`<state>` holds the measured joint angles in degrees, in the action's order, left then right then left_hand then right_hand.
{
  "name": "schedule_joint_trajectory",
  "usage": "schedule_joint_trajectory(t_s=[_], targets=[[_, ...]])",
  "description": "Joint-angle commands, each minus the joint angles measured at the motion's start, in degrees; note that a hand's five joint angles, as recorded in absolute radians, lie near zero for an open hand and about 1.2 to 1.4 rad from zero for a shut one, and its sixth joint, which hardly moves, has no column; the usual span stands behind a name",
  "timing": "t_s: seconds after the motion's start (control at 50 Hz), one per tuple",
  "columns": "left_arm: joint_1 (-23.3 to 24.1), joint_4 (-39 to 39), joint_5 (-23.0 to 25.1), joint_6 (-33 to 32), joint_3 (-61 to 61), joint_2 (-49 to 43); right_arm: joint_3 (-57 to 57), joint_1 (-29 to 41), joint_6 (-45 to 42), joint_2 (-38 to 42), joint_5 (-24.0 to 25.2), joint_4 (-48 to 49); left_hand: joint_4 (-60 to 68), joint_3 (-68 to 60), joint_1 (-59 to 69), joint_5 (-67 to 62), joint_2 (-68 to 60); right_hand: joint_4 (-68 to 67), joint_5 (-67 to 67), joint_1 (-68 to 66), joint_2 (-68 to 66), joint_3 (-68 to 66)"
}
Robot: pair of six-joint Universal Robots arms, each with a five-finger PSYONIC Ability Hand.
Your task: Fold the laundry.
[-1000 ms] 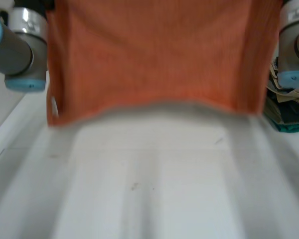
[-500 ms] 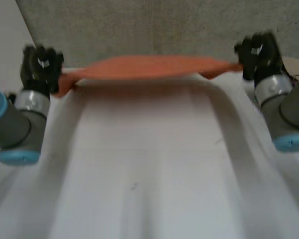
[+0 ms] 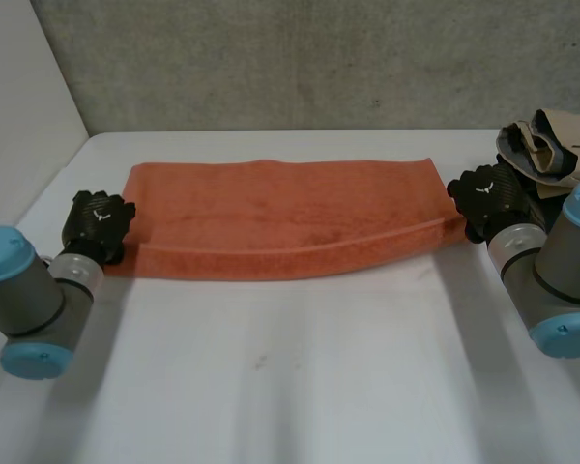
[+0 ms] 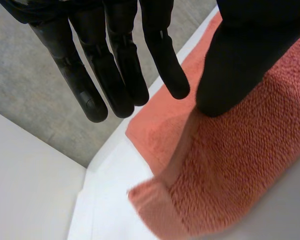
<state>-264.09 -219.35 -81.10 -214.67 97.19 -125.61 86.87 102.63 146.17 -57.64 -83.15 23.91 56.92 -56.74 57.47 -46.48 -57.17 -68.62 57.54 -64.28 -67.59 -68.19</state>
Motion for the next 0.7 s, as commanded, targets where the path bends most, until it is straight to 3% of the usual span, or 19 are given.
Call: schedule_joint_trajectory(t_s=[0.02,0.2,0.52,0.7], targets=[[-2.2,5.0,4.4,0.1,0.5,0.2,0.1,0.0,-0.1,0.0,-0.1,-0.1,11.7,-11.9,11.1,-12.1,-11.4,-11.4,12.5,-15.7,-12.4,-11.8],[-3.2,8.7,5.6,0.7,2.0,4.4,-0.6,-0.1,-0.4,-0.3,0.0,-2.1,-10.4,10.2,-10.9,9.9,10.6,-11.4,12.5,-15.7,-12.4,-11.8],[-4.2,14.4,5.3,-0.1,-0.8,4.2,-0.2,0.0,-0.7,-0.3,0.1,-2.5,-10.9,10.7,-11.4,10.4,11.1,-11.4,12.5,-15.7,-12.4,-11.8],[-4.6,14.9,5.6,-0.1,-2.5,3.1,0.0,0.0,-0.9,-0.2,0.1,-2.5,-26.4,26.2,-26.9,25.9,26.6,-11.4,12.5,-15.7,-12.4,-11.8]])
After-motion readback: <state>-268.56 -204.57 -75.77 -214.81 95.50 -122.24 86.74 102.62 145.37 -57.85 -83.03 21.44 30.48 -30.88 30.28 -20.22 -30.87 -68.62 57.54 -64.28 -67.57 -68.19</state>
